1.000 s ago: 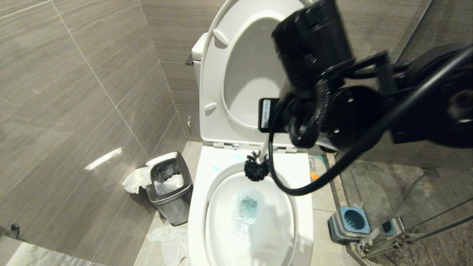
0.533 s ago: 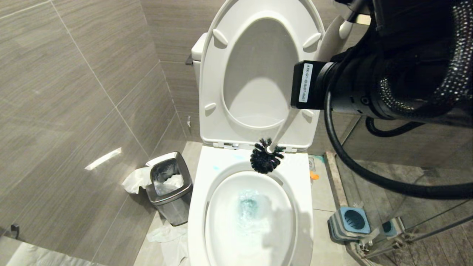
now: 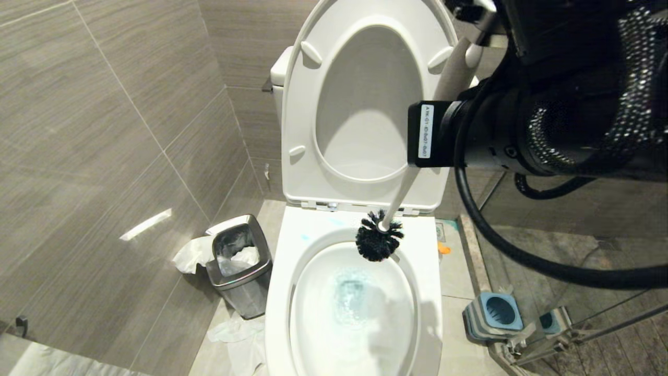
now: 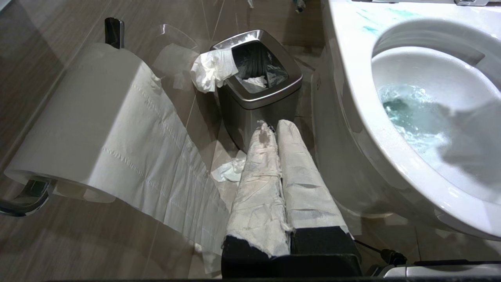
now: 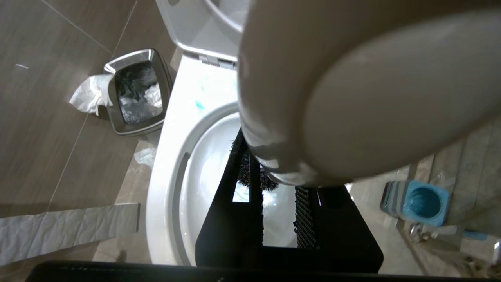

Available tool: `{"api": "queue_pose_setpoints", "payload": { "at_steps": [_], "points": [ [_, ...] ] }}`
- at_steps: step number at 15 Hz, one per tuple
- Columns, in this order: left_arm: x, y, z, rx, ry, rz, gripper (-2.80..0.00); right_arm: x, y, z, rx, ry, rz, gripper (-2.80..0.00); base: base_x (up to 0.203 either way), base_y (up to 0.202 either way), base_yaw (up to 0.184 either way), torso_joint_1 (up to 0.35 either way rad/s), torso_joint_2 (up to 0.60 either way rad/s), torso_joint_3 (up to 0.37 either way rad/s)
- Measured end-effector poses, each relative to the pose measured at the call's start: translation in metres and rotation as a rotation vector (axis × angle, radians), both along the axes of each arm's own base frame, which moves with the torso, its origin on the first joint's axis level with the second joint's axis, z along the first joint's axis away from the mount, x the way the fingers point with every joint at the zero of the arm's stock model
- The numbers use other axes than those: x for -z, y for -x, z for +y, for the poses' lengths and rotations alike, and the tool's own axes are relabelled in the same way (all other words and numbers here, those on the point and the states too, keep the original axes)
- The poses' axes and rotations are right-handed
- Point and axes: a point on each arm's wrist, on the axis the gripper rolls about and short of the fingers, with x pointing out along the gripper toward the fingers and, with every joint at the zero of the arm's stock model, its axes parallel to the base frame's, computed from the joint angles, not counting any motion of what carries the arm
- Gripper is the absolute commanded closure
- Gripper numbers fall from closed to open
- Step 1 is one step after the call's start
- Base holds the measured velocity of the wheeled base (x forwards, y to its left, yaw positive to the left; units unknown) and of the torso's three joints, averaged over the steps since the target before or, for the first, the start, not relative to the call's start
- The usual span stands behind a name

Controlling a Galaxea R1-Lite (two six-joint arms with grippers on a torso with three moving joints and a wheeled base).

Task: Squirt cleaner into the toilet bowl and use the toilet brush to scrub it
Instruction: Scrub the toilet bowl

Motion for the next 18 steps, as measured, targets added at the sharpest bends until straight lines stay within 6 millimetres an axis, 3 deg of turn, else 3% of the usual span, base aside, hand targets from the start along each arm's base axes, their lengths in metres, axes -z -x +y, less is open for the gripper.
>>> {"api": "queue_pose_setpoints", "payload": {
  "at_steps": [4,5,8,9,12,13,16,18],
  "points": [
    [0.0,0.0,0.0,-0.001,0.001,0.0,0.0,0.05,-0.018,0.035,0.041,0.019,0.114,0.0,0.0,0.0,0.0,0.0,0.0,0.0],
    [0.0,0.0,0.0,-0.001,0.0,0.0,0.0,0.053,-0.02,0.04,0.035,0.033,0.114,0.0,0.0,0.0,0.0,0.0,0.0,0.0],
    [0.0,0.0,0.0,0.0,0.001,0.0,0.0,0.032,-0.023,0.046,0.007,0.006,0.053,0.0,0.0,0.0,0.0,0.0,0.0,0.0],
    [0.0,0.0,0.0,0.0,0.0,0.0,0.0,0.034,-0.023,0.048,0.007,0.009,0.057,0.0,0.0,0.0,0.0,0.0,0.0,0.0],
    [0.0,0.0,0.0,-0.001,0.001,0.0,0.0,0.065,-0.023,0.052,0.01,0.109,0.118,0.0,0.0,0.0,0.0,0.0,0.0,0.0],
    [0.0,0.0,0.0,-0.001,0.0,0.0,0.0,0.066,-0.023,0.052,0.005,0.122,0.119,0.0,0.0,0.0,0.0,0.0,0.0,0.0],
    [0.0,0.0,0.0,-0.001,0.001,0.0,0.0,0.041,-0.021,0.053,0.004,0.042,0.066,0.0,0.0,0.0,0.0,0.0,0.0,0.0],
    [0.0,0.0,0.0,0.0,0.001,0.0,0.0,0.048,-0.02,0.054,0.014,0.055,0.082,0.0,0.0,0.0,0.0,0.0,0.0,0.0]
  ]
}}
